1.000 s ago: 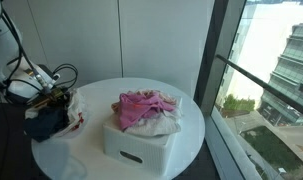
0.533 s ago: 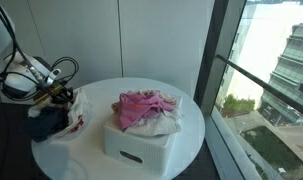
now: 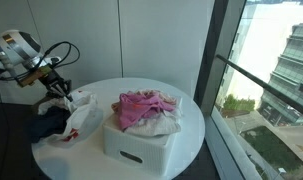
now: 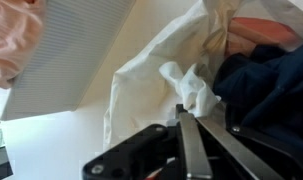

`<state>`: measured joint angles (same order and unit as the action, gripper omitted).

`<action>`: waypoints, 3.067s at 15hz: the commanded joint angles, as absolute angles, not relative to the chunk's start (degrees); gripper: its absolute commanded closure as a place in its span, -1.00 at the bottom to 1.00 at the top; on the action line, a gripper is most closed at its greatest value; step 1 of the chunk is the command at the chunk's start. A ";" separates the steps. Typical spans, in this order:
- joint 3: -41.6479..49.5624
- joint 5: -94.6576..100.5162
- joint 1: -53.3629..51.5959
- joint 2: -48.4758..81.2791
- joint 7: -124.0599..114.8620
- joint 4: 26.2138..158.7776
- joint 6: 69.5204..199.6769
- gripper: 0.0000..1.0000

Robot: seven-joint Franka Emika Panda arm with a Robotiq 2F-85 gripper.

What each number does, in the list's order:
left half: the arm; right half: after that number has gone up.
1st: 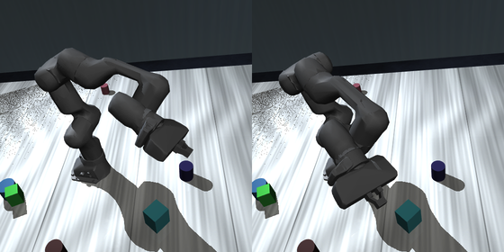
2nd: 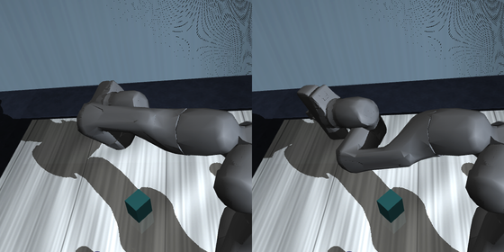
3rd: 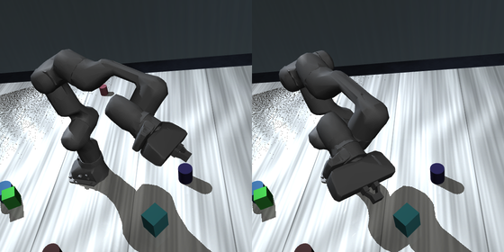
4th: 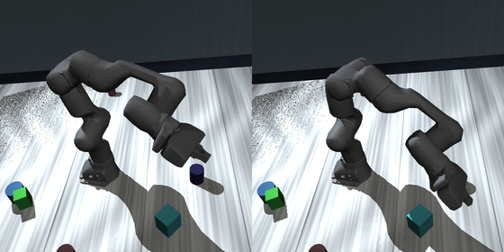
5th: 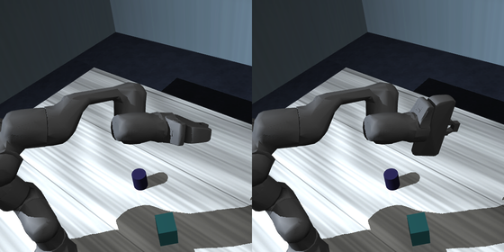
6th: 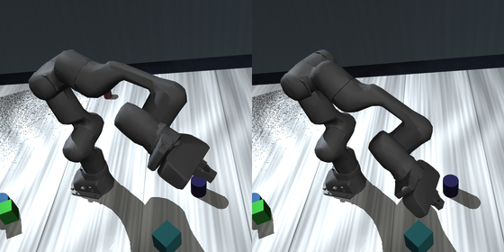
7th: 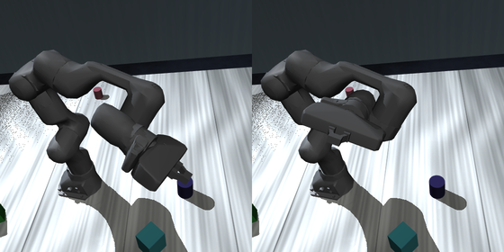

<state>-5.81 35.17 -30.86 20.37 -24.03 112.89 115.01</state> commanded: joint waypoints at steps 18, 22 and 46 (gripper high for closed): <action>-9.82 39.20 -17.86 10.44 -10.08 115.45 110.47 0.98; -10.03 50.21 -17.61 9.91 -13.60 117.52 117.11 0.98; -9.01 27.46 -10.48 -10.91 -17.30 131.18 125.45 -1.00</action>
